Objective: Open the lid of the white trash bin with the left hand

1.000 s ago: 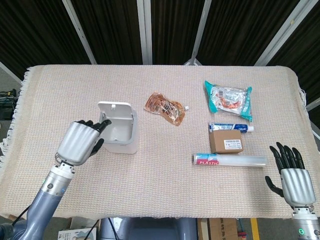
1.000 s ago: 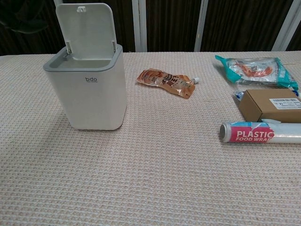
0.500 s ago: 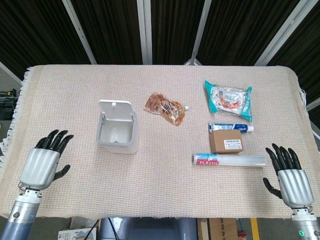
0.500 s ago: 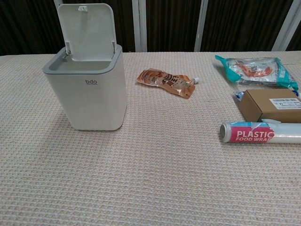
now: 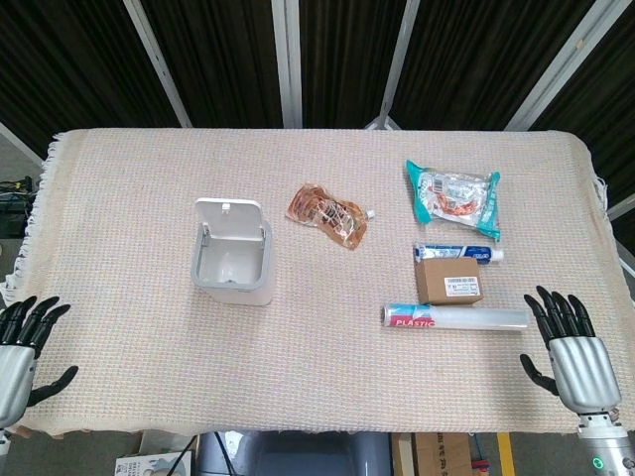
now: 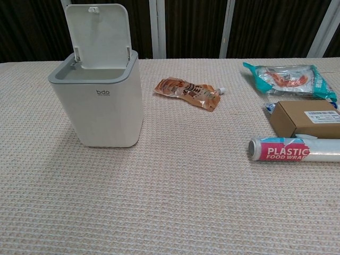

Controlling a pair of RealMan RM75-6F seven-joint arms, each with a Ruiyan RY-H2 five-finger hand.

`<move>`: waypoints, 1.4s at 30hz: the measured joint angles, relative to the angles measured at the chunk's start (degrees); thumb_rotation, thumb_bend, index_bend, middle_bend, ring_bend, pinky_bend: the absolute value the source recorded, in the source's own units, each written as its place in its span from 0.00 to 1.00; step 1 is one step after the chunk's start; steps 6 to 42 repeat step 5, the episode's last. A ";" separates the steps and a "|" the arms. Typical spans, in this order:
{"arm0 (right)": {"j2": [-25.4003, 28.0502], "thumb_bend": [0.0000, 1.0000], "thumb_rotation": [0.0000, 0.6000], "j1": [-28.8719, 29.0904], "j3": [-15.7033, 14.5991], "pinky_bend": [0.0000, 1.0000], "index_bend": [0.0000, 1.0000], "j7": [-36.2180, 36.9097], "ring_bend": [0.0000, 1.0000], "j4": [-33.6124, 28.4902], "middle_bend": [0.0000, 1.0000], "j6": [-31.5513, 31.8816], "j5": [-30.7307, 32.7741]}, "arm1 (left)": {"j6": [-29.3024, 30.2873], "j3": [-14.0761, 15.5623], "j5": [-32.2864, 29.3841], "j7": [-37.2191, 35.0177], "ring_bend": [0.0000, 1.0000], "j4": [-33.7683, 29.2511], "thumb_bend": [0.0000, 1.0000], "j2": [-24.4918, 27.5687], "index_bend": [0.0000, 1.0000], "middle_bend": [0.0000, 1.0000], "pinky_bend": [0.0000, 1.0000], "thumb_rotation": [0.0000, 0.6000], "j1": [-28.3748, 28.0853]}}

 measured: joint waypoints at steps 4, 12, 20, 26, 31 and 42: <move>-0.39 0.30 1.00 0.02 -0.18 0.02 0.09 -0.54 0.02 -0.28 0.02 0.00 -0.34 | 0.48 -0.99 1.00 -2.47 0.07 1.48 0.27 0.08 0.18 0.12 0.08 1.00 0.86; -0.48 0.30 1.00 0.02 -0.19 0.02 0.09 -0.72 0.02 -0.28 0.02 0.08 -0.44 | 0.66 -1.47 1.11 -2.93 0.07 1.81 0.27 0.15 0.18 0.12 0.08 1.00 1.15; -0.48 0.30 1.00 0.02 -0.19 0.02 0.09 -0.72 0.02 -0.28 0.02 0.08 -0.44 | 0.66 -1.47 1.11 -2.93 0.07 1.81 0.27 0.15 0.18 0.12 0.08 1.00 1.15; -0.48 0.30 1.00 0.02 -0.19 0.02 0.09 -0.72 0.02 -0.28 0.02 0.08 -0.44 | 0.66 -1.47 1.11 -2.93 0.07 1.81 0.27 0.15 0.18 0.12 0.08 1.00 1.15; -0.48 0.30 1.00 0.02 -0.19 0.02 0.09 -0.72 0.02 -0.28 0.02 0.08 -0.44 | 0.66 -1.47 1.11 -2.93 0.07 1.81 0.27 0.15 0.18 0.12 0.08 1.00 1.15; -0.48 0.30 1.00 0.02 -0.19 0.02 0.09 -0.72 0.02 -0.28 0.02 0.08 -0.44 | 0.66 -1.47 1.11 -2.93 0.07 1.81 0.27 0.15 0.18 0.12 0.08 1.00 1.15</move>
